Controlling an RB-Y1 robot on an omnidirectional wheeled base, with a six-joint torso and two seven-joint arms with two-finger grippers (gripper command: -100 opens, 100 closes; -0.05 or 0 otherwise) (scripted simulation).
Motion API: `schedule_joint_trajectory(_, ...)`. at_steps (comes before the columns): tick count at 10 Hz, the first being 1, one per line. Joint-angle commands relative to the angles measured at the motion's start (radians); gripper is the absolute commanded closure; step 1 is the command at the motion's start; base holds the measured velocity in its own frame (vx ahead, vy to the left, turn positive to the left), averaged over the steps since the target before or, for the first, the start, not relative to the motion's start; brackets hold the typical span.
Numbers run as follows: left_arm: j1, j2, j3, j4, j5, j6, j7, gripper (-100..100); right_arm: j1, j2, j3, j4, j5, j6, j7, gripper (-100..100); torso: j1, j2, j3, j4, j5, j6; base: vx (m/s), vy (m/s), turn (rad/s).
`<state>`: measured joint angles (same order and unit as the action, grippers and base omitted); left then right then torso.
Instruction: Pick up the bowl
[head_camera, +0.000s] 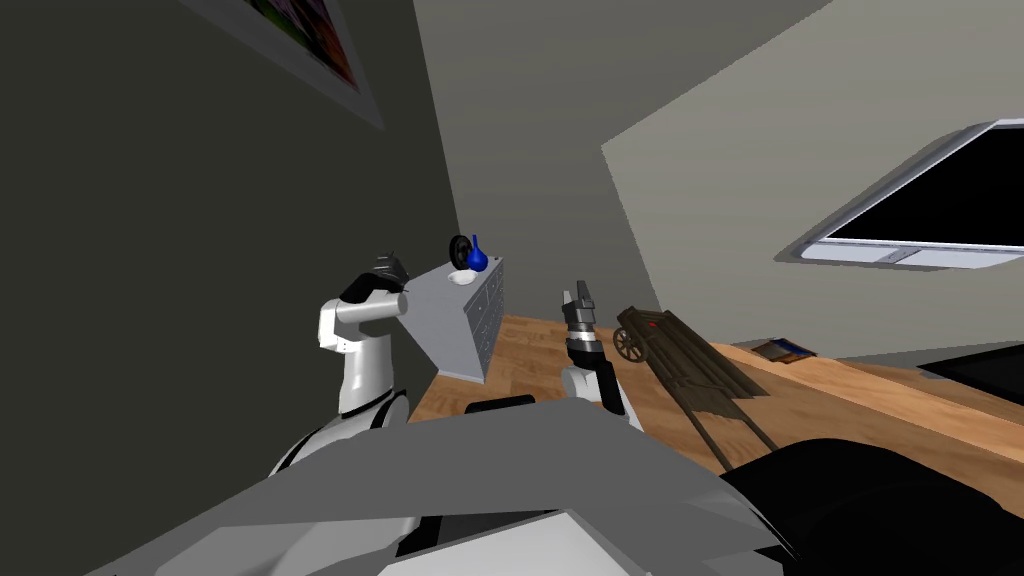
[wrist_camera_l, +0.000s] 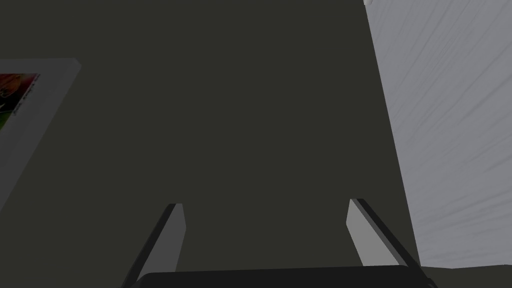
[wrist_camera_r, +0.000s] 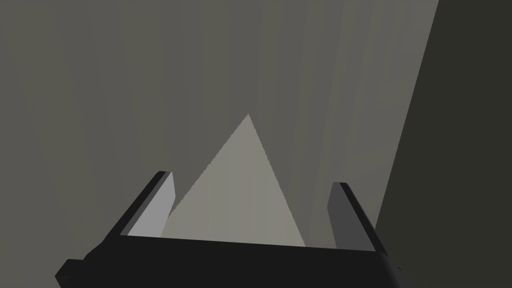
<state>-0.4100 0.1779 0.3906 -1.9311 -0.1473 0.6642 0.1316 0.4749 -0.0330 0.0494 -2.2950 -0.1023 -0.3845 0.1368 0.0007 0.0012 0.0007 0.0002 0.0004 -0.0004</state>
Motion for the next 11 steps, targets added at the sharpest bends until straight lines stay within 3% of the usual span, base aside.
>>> schedule_joint_trajectory(1, -0.01, 0.001, 0.004, 0.003, -0.002, 0.034, 0.001, -100, 0.0, 0.0, 0.0, 0.0, 0.0, 0.0, 0.0, 0, 0.0, 0.0, 0.0, 0.0, 0.0, 0.0, -0.014, 0.01, 0.005)
schedule_joint_trajectory(2, -0.058, 0.001, 0.025, 0.022, -0.018, 0.071, 0.003, -100, 0.0, 0.0, 0.0, 0.0, 0.0, 0.0, 0.0, 0, 0.0, 0.0, 0.0, 0.0, 0.0, 0.0, -0.022, 0.019, -0.071)
schedule_joint_trajectory(4, -0.062, 0.001, 0.025, 0.022, -0.018, 0.111, 0.003, -100, 0.0, 0.0, 0.0, 0.0, 0.0, 0.0, 0.0, 0, 0.0, 0.0, 0.0, 0.0, 0.0, 0.0, -0.015, 0.013, -0.023)
schedule_joint_trajectory(5, -0.108, 0.0, 0.046, 0.04, -0.034, 0.148, 0.004, -100, 0.0, 0.0, 0.0, 0.0, 0.0, 0.0, 0.0, 0, 0.0, -0.001, 0.0, 0.0, 0.0, 0.0, -0.015, 0.01, -0.079)
schedule_joint_trajectory(7, -0.111, 0.0, 0.046, 0.04, -0.034, 0.188, 0.004, -100, 0.0, 0.0, 0.0, 0.0, 0.0, 0.0, 0.0, 0, 0.0, -0.001, 0.0, 0.0, 0.0, 0.0, -0.011, 0.013, -0.019)
schedule_joint_trajectory(8, -0.159, -0.001, 0.065, 0.058, -0.05, 0.23, 0.004, -100, 0.0, 0.0, 0.0, 0.0, 0.0, 0.0, 0.0, 0, 0.0, -0.001, -0.001, 0.0, 0.0, 0.0, -0.011, 0.012, -0.082)
schedule_joint_trajectory(10, -0.159, -0.001, 0.065, 0.058, -0.05, 0.265, 0.004, -100, 0.0, 0.0, 0.0, 0.0, 0.0, 0.0, 0.0, 0, 0.0, -0.001, -0.001, 0.0, 0.0, 0.0, -0.008, 0.011, -0.022)
schedule_joint_trajectory(11, -0.203, -0.002, 0.082, 0.076, -0.065, 0.305, 0.004, -100, 0.0, 0.0, 0.0, 0.0, 0.0, 0.0, 0.0, 0, 0.0, -0.001, -0.001, 0.0, 0.0, 0.0, -0.008, 0.011, -0.08)
